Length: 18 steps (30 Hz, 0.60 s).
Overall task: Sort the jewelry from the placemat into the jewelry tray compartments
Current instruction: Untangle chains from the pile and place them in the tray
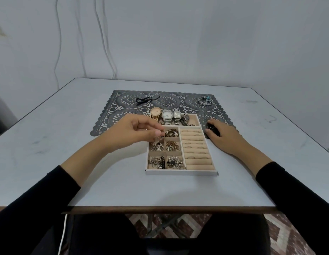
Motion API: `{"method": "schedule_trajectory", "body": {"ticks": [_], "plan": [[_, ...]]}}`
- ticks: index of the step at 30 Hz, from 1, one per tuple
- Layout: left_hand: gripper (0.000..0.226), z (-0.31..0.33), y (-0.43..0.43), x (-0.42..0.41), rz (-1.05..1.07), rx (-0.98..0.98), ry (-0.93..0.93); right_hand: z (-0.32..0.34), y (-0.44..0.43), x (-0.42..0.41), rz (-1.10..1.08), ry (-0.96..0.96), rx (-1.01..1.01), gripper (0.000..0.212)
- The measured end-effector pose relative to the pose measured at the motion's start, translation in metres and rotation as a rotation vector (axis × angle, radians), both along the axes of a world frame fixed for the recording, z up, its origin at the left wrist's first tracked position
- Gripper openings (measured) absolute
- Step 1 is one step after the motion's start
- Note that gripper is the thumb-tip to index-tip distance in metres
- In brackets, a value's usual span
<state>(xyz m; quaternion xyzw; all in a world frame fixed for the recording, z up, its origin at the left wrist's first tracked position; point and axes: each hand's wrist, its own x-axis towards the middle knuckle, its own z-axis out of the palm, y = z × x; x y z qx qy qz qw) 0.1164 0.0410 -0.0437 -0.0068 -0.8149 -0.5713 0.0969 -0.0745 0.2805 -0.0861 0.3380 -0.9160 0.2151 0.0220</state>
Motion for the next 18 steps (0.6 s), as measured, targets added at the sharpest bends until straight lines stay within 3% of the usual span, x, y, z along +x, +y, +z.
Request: {"method": "schedule_trajectory", "body": {"ticks": [18], "plan": [[0.013,-0.0043,-0.0012,0.0004,0.035,-0.165,-0.016,0.0054,0.0004,0.0066,0.006,0.001,-0.003,0.038]]}}
